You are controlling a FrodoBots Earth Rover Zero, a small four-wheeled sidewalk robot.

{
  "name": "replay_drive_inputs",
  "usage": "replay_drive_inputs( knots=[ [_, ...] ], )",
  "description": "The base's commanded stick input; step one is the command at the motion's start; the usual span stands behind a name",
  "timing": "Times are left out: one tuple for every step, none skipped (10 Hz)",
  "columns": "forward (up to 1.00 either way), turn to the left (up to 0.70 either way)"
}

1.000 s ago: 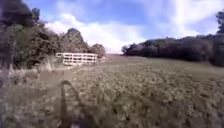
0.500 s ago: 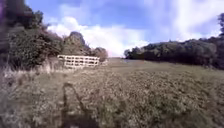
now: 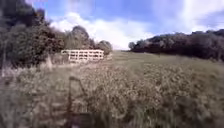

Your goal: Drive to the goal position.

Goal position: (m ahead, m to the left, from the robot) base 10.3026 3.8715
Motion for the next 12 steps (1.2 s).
replay_drive_inputs(
  knots=[
    [0.7,0.0],
    [0.7,0.0],
    [0.7,0.0],
    [0.7,0.0],
    [0.7,0.0],
    [0.7,0.0],
    [0.7,0.0],
    [0.7,0.0],
    [0.7,0.0],
    [0.7,0.0],
    [0.7,0.0],
    [0.7,0.0]
  ],
)
